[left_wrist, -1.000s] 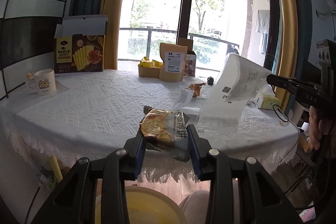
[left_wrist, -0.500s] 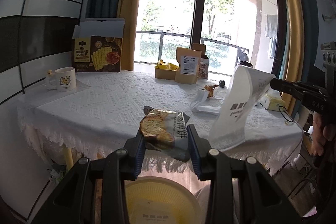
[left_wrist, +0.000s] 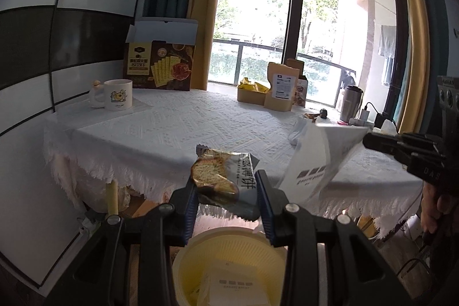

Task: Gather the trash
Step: 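Carry the snack and clear bag over the yellow wastebasket, then open the right tool to drop the clear bag into the wastebasket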

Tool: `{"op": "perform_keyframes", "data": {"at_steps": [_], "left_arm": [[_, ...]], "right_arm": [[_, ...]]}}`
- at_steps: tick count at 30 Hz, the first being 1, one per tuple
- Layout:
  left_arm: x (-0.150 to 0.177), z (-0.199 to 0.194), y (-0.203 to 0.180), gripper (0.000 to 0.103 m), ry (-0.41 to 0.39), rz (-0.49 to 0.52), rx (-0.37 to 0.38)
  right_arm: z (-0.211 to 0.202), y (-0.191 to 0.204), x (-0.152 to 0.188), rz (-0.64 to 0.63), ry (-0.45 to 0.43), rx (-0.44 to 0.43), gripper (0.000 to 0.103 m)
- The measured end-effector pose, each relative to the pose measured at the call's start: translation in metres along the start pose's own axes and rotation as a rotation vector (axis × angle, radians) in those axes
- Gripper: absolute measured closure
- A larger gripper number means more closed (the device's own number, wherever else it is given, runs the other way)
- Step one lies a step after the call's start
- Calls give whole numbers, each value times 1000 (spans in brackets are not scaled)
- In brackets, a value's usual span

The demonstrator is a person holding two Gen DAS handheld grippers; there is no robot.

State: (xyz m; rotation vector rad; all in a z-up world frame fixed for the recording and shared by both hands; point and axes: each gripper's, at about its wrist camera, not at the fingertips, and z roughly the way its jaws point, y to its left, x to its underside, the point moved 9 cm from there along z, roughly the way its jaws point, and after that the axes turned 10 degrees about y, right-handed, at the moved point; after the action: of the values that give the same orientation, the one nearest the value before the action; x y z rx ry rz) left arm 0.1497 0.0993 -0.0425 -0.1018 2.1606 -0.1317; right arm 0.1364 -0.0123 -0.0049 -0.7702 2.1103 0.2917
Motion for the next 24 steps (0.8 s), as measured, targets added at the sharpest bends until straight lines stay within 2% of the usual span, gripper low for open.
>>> {"op": "perform_keyframes", "data": {"at_steps": [12, 21, 24], "left_arm": [[15, 9, 23, 66, 32, -37, -16], [24, 23, 33, 66, 68, -53, -20], [26, 27, 31, 66, 77, -53, -16]], "right_arm": [[66, 38, 36, -19, 126, -70, 102], [103, 33, 64, 2, 210, -69, 102], [111, 28, 74, -5, 231, -37, 102]]}}
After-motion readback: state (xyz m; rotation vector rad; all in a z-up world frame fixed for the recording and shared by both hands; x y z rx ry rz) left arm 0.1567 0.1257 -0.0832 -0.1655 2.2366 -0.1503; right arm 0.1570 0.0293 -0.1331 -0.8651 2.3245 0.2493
